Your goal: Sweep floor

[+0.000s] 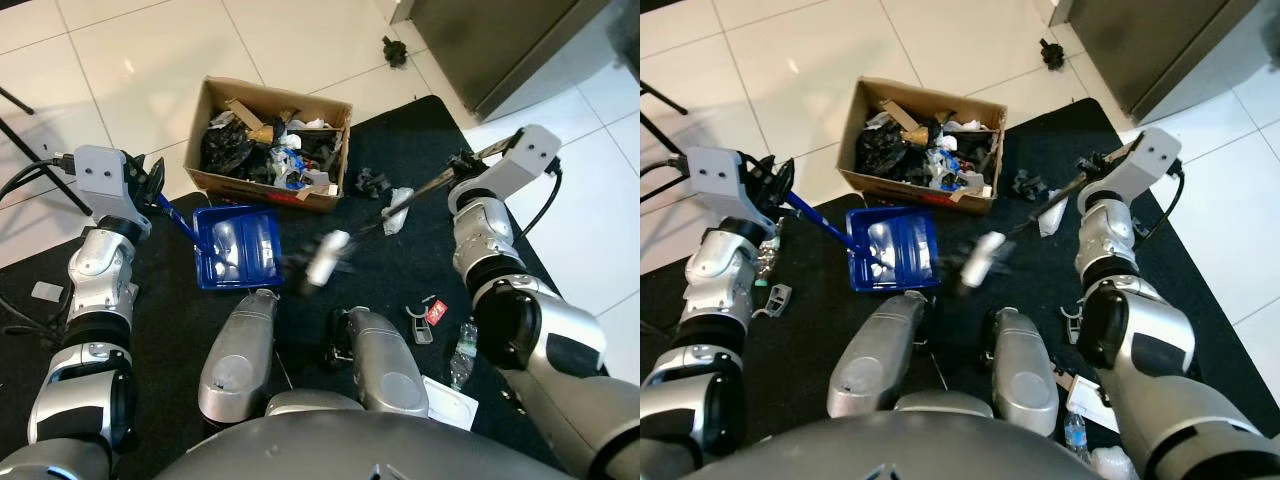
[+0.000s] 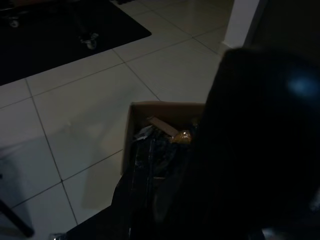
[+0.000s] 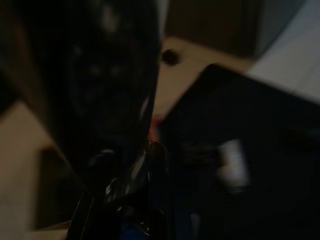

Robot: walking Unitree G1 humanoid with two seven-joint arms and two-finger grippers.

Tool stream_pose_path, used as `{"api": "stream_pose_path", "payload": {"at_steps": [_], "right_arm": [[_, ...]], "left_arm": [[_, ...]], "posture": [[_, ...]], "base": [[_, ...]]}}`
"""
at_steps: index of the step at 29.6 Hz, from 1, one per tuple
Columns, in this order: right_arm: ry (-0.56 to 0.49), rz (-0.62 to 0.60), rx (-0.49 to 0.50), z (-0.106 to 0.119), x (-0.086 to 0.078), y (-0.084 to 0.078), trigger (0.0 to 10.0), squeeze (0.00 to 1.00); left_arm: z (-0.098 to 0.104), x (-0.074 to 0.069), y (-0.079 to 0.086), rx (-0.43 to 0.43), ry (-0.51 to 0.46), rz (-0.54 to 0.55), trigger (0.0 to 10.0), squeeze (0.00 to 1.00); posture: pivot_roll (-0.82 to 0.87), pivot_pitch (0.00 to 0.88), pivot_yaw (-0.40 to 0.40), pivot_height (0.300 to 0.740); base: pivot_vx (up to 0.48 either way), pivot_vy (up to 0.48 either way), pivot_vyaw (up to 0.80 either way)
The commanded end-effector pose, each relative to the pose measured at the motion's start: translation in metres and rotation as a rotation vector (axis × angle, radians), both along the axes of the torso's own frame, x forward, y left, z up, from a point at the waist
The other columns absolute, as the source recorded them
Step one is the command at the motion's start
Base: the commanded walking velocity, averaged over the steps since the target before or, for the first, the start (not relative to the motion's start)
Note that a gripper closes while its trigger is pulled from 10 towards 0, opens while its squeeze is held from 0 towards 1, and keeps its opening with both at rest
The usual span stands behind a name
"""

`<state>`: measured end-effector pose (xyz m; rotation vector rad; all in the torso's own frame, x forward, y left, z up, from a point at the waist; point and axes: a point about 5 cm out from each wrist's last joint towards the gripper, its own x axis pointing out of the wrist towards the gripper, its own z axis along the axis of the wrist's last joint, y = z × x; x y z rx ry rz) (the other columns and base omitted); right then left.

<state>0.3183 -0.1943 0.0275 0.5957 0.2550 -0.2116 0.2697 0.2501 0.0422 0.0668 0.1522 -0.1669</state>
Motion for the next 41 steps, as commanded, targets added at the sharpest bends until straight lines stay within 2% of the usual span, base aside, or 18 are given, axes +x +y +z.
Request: {"api": "stream_pose_path", "payload": {"at_steps": [1,5,6,7,8,9,11,12,16,18,22,24,29,31,32,33,36,41], "right_arm": [[-0.045,0.062,0.128,0.002,0.004,0.020,10.0,0.00],[-0.085,0.227,0.089,0.004,0.005,0.035,10.0,0.00],[-0.099,0.300,0.073,0.004,0.004,0.040,10.0,0.00],[-0.099,0.300,0.073,0.004,0.004,0.040,10.0,0.00],[-0.121,0.386,0.048,0.005,0.002,0.046,10.0,0.00],[-0.121,0.386,0.048,0.005,0.002,0.046,10.0,0.00],[-0.193,0.546,-0.041,0.013,0.002,0.052,10.0,0.00],[-0.220,0.587,-0.072,0.016,0.003,0.053,10.0,0.00],[-0.369,0.568,-0.234,0.050,0.015,0.025,10.0,0.00],[-0.390,0.560,-0.243,0.056,0.017,0.021,10.0,0.00],[-0.553,0.402,-0.256,0.105,0.029,-0.024,10.0,0.00],[-0.590,0.355,-0.242,0.117,0.029,-0.036,10.0,0.00],[-0.577,0.332,-0.270,0.116,0.027,-0.044,10.0,0.00],[-0.499,0.290,-0.363,0.105,0.022,-0.056,10.0,0.00],[-0.428,0.270,-0.449,0.095,0.019,-0.062,10.0,0.00],[-0.428,0.270,-0.449,0.095,0.019,-0.062,10.0,0.00],[-0.259,0.227,-0.665,0.074,0.009,-0.072,10.0,0.00],[-0.170,0.167,-0.730,0.060,0.002,-0.075,10.0,0.00]], "left_arm": [[-0.025,-0.012,-0.012,-0.065,0.130,-0.030,10.0,0.06],[-0.025,-0.011,-0.011,-0.066,0.128,-0.025,10.0,0.06],[-0.025,-0.011,-0.011,-0.066,0.128,-0.023,10.0,0.06],[-0.025,-0.011,-0.011,-0.066,0.128,-0.023,10.0,0.06],[-0.025,-0.012,-0.012,-0.067,0.128,-0.022,10.0,0.06],[-0.025,-0.012,-0.012,-0.067,0.128,-0.022,10.0,0.06],[-0.025,-0.011,-0.012,-0.069,0.128,-0.020,10.0,0.06],[-0.025,-0.011,-0.013,-0.070,0.128,-0.020,10.0,0.06],[-0.025,-0.010,-0.016,-0.076,0.126,-0.026,10.0,0.06],[-0.025,-0.010,-0.016,-0.077,0.126,-0.027,10.0,0.06],[-0.027,-0.010,-0.023,-0.083,0.134,-0.056,10.0,0.05],[-0.028,-0.009,-0.025,-0.085,0.136,-0.067,10.0,0.05],[-0.027,-0.008,-0.027,-0.086,0.136,-0.074,10.0,0.06],[-0.026,-0.006,-0.031,-0.090,0.132,-0.087,10.0,0.06],[-0.025,-0.005,-0.033,-0.094,0.128,-0.094,10.0,0.06],[-0.025,-0.005,-0.033,-0.094,0.128,-0.094,10.0,0.06],[-0.023,-0.002,-0.040,-0.106,0.115,-0.118,10.0,0.06],[-0.016,0.002,-0.049,-0.127,0.082,-0.157,10.0,0.06]], "posture": [[0.24,0.155,-0.094,0.740],[0.24,0.156,-0.098,0.740],[0.24,0.157,-0.100,0.740],[0.24,0.157,-0.100,0.740],[0.23,0.157,-0.102,0.740],[0.23,0.157,-0.102,0.740],[0.23,0.155,-0.106,0.740],[0.23,0.153,-0.108,0.740],[0.23,0.153,-0.108,0.740],[0.23,0.153,-0.108,0.740],[0.20,0.135,-0.102,0.740],[0.20,0.130,-0.100,0.740],[0.20,0.126,-0.099,0.740],[0.20,0.120,-0.096,0.740],[0.20,0.117,-0.096,0.740],[0.20,0.117,-0.096,0.740],[0.20,0.108,-0.093,0.740],[0.20,0.104,-0.091,0.740]], "base": [[0.000,0.000,0.00],[0.000,0.000,0.00],[0.000,0.000,0.00],[0.000,0.000,0.00],[0.000,0.000,0.00],[0.000,0.000,0.00],[0.000,0.000,0.00],[0.000,0.000,0.00],[0.000,0.000,0.00],[0.000,0.000,0.00],[0.000,0.000,0.00],[0.000,0.000,0.00],[0.000,0.000,0.00],[0.000,0.000,0.00],[0.000,0.000,0.00],[0.000,0.000,0.00],[0.000,0.000,0.00],[0.000,0.000,0.00]]}}
